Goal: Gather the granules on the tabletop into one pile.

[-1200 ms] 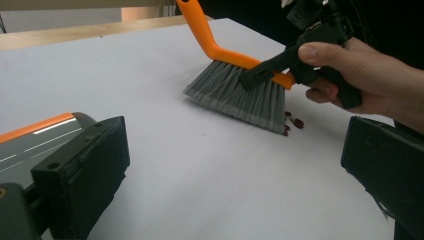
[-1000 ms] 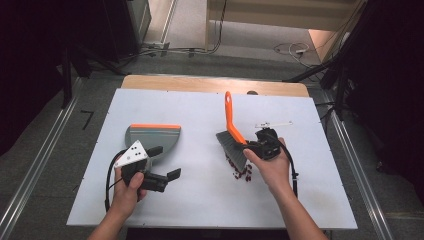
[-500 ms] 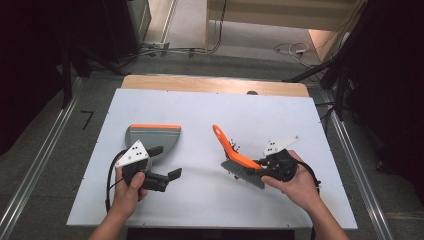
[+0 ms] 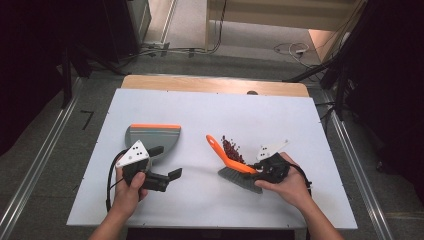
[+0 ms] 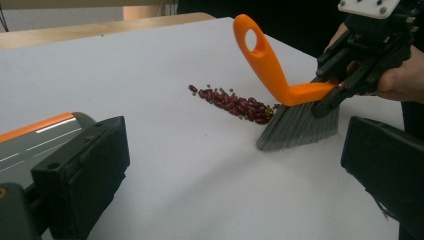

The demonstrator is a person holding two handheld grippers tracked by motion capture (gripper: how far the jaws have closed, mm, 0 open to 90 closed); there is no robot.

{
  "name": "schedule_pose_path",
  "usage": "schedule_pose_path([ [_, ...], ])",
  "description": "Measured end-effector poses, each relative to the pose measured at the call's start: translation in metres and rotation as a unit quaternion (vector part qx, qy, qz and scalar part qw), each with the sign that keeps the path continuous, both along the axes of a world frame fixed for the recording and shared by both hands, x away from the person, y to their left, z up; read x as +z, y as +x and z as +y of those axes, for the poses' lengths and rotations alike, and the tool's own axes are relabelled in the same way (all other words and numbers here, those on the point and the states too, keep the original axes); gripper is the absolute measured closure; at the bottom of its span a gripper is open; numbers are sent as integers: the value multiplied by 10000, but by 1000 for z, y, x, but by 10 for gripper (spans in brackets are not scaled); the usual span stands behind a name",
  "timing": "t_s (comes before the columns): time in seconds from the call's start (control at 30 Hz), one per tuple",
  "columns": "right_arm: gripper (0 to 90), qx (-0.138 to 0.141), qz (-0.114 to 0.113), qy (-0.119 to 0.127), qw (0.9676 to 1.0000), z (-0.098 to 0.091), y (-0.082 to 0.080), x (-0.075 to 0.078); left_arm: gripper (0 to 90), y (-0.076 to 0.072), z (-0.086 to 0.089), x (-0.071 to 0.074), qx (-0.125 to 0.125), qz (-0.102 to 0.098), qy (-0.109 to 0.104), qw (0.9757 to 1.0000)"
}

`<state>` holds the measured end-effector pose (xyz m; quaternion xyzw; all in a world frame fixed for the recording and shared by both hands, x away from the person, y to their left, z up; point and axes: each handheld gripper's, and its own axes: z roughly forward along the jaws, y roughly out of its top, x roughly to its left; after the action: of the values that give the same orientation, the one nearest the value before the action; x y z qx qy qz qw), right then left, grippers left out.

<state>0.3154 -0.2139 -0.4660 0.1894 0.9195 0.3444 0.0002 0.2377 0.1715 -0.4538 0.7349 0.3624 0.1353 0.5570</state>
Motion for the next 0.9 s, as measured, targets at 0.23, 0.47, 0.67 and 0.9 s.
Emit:
schedule_pose_path([
  [0.23, 683, 74, -39, 21, 10000, 1, 21, -2, 0, -1, 0, 0, -9, -13, 9, 10000],
  [0.47, 683, 71, -227, -1, 9997, 3, 36, 0, 0, -1, -1, 0, -23, -13, 24, 10000],
  [0.67, 684, 74, -289, 4, 9996, 6, 47, 0, 0, -1, -2, -1, -35, -11, 53, 10000],
  [0.9, 683, 132, -355, 51, 9993, 7, 57, 0, 0, 0, -2, -1, -42, -8, 56, 10000],
])
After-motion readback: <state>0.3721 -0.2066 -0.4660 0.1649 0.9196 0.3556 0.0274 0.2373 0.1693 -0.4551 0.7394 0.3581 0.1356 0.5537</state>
